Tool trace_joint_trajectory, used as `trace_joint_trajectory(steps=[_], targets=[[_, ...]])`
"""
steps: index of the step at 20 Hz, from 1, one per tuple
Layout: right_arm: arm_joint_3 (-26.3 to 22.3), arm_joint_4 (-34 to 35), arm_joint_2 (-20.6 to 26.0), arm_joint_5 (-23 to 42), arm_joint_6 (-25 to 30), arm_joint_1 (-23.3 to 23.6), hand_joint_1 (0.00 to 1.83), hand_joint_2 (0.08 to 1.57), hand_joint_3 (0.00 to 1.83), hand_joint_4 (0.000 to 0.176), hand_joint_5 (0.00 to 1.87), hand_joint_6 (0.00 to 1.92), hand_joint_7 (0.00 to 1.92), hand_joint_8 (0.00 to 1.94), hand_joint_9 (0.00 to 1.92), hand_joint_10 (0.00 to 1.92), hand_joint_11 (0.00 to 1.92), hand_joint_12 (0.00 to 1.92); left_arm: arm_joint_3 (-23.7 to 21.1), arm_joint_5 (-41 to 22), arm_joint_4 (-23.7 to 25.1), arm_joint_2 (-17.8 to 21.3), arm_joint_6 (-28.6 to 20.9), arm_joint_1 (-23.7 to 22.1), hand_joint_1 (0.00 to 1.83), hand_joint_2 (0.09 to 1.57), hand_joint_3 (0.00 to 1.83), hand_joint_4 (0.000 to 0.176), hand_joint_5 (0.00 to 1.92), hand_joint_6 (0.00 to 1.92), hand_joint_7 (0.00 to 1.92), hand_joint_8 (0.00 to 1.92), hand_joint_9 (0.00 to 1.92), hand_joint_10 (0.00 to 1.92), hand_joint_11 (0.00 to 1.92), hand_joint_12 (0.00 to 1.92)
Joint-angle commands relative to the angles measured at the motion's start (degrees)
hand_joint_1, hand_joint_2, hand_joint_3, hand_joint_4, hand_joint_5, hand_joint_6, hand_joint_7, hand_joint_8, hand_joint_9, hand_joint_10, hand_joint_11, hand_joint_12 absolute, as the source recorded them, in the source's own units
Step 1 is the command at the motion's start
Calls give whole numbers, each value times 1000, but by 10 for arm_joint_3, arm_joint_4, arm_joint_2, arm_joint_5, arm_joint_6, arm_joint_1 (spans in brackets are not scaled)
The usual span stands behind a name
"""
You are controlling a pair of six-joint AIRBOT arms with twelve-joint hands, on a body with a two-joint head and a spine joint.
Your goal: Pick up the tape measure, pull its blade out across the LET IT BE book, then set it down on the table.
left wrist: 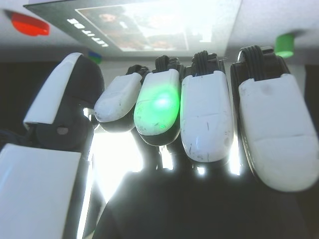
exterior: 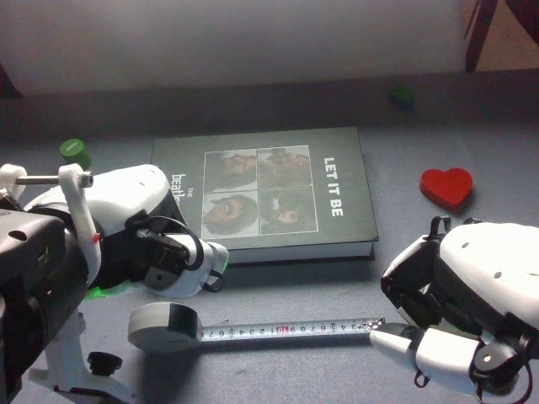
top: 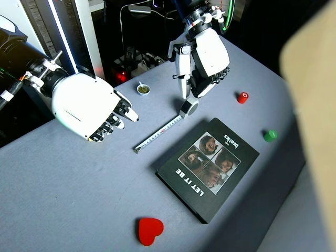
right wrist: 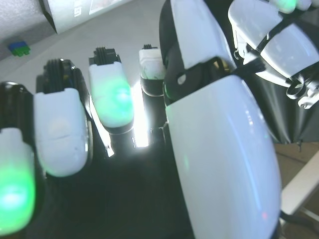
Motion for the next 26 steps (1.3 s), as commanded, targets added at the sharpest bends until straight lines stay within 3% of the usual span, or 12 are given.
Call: trace_joint_trajectory(steps=[1, 2, 3, 5, 7, 11, 17, 18, 21, 23, 26], targets=[[-3, -41, 2, -40, 4, 4, 19, 1009, 184, 95, 130, 70, 187, 46, 118, 91, 0, 615, -1, -13, 45, 2, 0, -4, 171, 1029, 99, 86, 183, 64, 152, 57, 162, 77, 3, 633], [-3, -45, 1, -42, 4, 3, 19, 1009, 184, 95, 130, 70, 187, 46, 118, 91, 0, 615, 0, -13, 46, 2, 3, -4, 171, 1029, 99, 86, 183, 64, 152, 57, 162, 77, 3, 633], [-3, -47, 1, -43, 5, 3, 14, 1087, 31, 95, 155, 11, 193, 3, 130, 17, 0, 585, 0, -14, 48, 2, 4, -4, 168, 1071, 18, 85, 201, 13, 172, 10, 177, 21, 0, 634], [-3, -51, 1, -44, 5, 1, 15, 1098, 7, 81, 159, 2, 191, 0, 132, 4, 0, 522, 0, -17, 50, 2, 7, -4, 169, 1075, 7, 85, 190, 3, 163, 1, 167, 7, 0, 652], [-3, -58, 1, -45, 6, -2, 14, 1100, 5, 78, 160, 1, 197, 1, 137, 4, 0, 496, 1, -21, 50, 2, 13, -2, 168, 1077, 5, 83, 194, 3, 174, 5, 191, 14, 0, 656], [-3, -71, 1, -48, 9, -6, 56, 1088, 0, 77, 193, 6, 275, 9, 188, 11, 0, 679, 11, -12, 54, 6, 18, -6, 190, 1071, 0, 76, 193, 2, 184, 6, 196, 10, 0, 660], [-3, -80, 1, -51, 12, -9, 75, 1081, 0, 77, 194, 1, 293, 3, 204, 7, 0, 761, 31, 51, 56, 36, 57, -30, 591, 932, 0, 8, 230, 3, 226, 2, 211, 0, 2, 715], [-3, -80, 1, -51, 12, -9, 61, 1089, 2, 76, 194, 1, 295, 3, 211, 8, 0, 771, 31, 54, 55, 44, 67, -32, 655, 943, 0, 1, 235, 5, 219, 0, 201, 0, 0, 714], [-3, -81, 1, -51, 12, -10, 49, 1103, 5, 76, 192, 0, 300, 3, 233, 10, 0, 823, 39, 96, 55, 66, 87, -35, 862, 976, 5, 0, 267, 13, 241, 9, 215, 7, 2, 712], [-3, -82, 1, -51, 12, -11, 44, 1113, 6, 75, 203, 4, 319, 8, 240, 9, 0, 854, 47, 166, 120, 87, -24, -11, 935, 1032, 8, 0, 307, 8, 257, 4, 238, 5, 30, 721], [-3, -85, 1, -51, 12, -13, 69, 1114, 1, 75, 219, 4, 339, 4, 255, 6, 0, 879, 61, 238, 285, 111, -224, 24, 981, 1055, 4, 0, 381, 8, 327, 6, 281, 7, 71, 724]])
